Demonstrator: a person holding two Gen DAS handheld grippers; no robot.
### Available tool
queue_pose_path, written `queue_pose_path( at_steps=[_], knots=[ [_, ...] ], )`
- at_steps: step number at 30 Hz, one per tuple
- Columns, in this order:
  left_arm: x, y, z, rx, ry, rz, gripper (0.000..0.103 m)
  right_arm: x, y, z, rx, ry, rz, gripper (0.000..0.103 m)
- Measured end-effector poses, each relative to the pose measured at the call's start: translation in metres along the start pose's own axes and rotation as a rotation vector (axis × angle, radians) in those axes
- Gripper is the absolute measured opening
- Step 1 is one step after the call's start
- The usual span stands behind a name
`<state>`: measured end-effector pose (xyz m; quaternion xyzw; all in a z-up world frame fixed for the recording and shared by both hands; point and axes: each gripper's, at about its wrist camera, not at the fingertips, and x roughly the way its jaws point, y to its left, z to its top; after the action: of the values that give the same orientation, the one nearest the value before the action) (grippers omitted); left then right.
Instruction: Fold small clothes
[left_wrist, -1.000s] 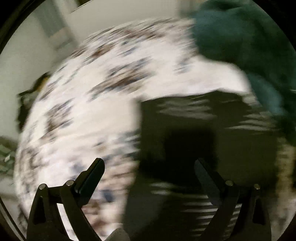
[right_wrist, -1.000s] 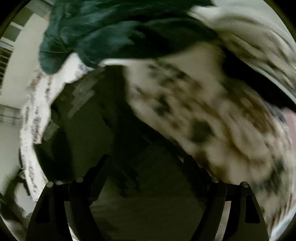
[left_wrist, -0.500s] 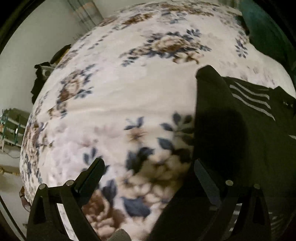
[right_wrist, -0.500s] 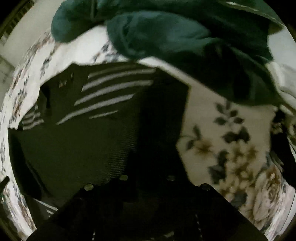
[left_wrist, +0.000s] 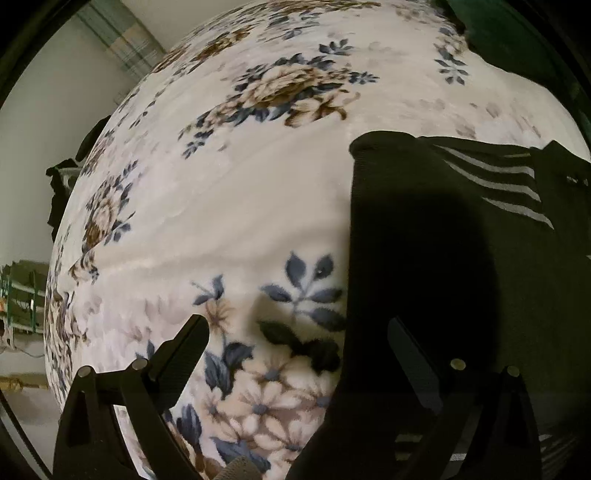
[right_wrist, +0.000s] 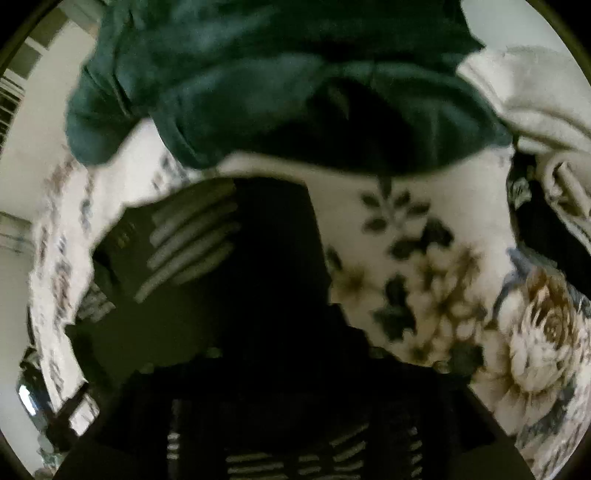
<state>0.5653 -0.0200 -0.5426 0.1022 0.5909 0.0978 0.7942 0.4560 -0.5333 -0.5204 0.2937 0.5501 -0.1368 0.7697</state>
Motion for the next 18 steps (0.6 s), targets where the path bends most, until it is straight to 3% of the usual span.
queue_pose_path(
  at_steps=[3,5,6,7,9,12,15,16,18],
  knots=[
    [0.002,-0.002,0.0,0.007,0.001,0.006,0.099,0.021,0.021,0.003,-0.087,0.066,-0.004,0.042],
    [0.004,-0.002,0.0,0.009,0.006,0.007,0.099,0.042,0.037,-0.003,-0.167,0.115,-0.096,0.036],
    [0.005,-0.002,0.0,0.011,0.007,0.007,0.099,0.046,0.043,-0.006,-0.208,0.106,-0.124,0.001],
    [0.005,-0.002,0.0,0.013,0.007,0.006,0.099,0.05,0.053,-0.011,-0.272,0.079,-0.188,0.0],
    [0.005,-0.001,0.001,0.02,-0.001,0.009,0.099,0.042,0.061,-0.016,-0.311,-0.001,-0.225,0.0],
    [0.006,0.001,0.003,0.025,-0.011,0.011,0.099,0.012,0.056,-0.013,-0.268,-0.125,-0.255,0.0],
    [0.01,0.004,0.008,0.016,-0.005,0.009,0.099,0.0,0.037,0.001,-0.205,-0.155,-0.279,0.0],
    [0.011,0.005,0.009,0.01,-0.004,0.007,0.099,0.0,0.028,0.006,-0.173,-0.128,-0.256,0.0],
    [0.011,0.007,0.011,0.005,-0.008,0.004,0.099,0.0,0.021,0.012,-0.13,-0.055,-0.119,0.0]
  ],
)
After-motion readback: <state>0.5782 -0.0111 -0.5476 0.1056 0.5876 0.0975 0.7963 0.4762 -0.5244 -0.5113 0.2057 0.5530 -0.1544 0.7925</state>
